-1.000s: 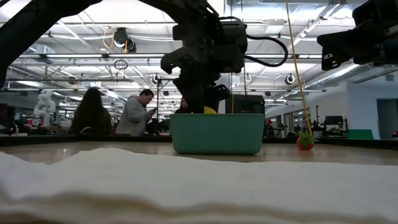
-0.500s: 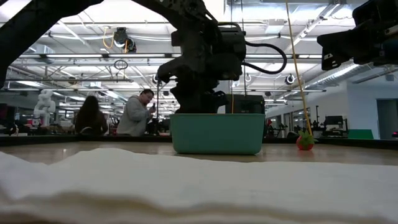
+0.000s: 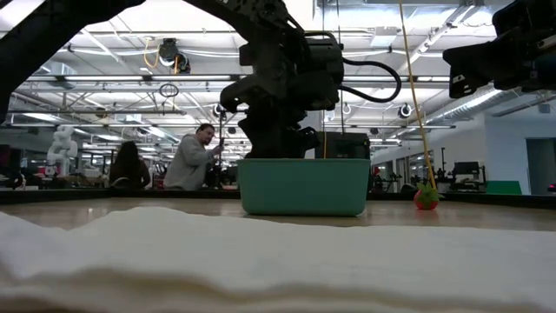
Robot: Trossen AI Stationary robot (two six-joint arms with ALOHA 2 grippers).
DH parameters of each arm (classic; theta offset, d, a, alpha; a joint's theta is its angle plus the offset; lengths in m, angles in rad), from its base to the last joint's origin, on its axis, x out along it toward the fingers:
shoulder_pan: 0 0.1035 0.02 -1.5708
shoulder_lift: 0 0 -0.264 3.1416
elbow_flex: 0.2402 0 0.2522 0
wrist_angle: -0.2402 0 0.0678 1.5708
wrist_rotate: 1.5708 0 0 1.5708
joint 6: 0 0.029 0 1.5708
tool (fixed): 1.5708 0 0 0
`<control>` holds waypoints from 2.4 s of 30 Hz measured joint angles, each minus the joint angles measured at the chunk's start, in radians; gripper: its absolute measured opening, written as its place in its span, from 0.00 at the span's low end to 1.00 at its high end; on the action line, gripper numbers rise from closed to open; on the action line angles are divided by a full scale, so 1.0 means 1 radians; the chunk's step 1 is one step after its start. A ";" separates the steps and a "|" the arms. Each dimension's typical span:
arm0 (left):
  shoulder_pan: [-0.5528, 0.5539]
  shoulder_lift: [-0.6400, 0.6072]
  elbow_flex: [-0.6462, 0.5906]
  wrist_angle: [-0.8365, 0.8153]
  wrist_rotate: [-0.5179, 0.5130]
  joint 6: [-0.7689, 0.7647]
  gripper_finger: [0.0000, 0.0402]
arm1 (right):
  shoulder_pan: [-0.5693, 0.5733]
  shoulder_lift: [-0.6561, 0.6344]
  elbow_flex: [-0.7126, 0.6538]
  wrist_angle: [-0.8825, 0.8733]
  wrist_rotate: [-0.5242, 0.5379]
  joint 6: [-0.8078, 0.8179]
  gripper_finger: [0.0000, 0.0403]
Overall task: Pick and placing Produce into tupperware
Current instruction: Put the yellow lemon into the blue bin
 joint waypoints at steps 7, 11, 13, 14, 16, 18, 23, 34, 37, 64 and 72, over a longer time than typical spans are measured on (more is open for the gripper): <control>0.001 0.000 0.000 0.003 0.021 -0.008 0.53 | 0.000 0.000 0.000 0.000 0.000 0.000 0.00; 0.002 0.000 0.000 0.010 0.007 -0.008 0.53 | 0.000 0.000 0.000 0.000 0.000 0.000 0.00; 0.003 0.000 0.000 0.014 -0.014 -0.008 0.53 | 0.000 0.000 0.000 0.000 0.000 0.000 0.00; 0.003 0.000 0.000 0.016 -0.025 -0.008 0.53 | 0.000 0.000 0.000 0.000 0.000 0.000 0.00; 0.003 0.000 0.000 0.021 -0.036 -0.005 0.53 | 0.000 0.000 0.000 0.000 0.000 0.000 0.00; 0.003 0.000 0.000 0.022 -0.040 -0.003 0.53 | 0.000 0.000 0.000 0.000 0.000 0.000 0.00; 0.003 0.000 0.000 0.026 -0.049 0.002 0.53 | 0.000 0.000 0.000 0.000 0.000 0.000 0.00; 0.003 0.000 0.000 0.041 -0.075 0.009 0.53 | 0.000 0.000 0.000 0.000 0.000 0.000 0.00; -0.001 0.000 -0.011 0.049 -0.089 0.040 0.53 | 0.000 0.000 0.000 0.000 0.000 0.000 0.00; -0.002 0.000 -0.076 0.099 -0.085 0.019 0.53 | 0.000 0.000 0.000 0.000 0.000 0.000 0.00; -0.001 0.000 -0.076 0.092 -0.071 0.010 0.53 | 0.000 0.000 0.000 0.000 0.000 0.000 0.00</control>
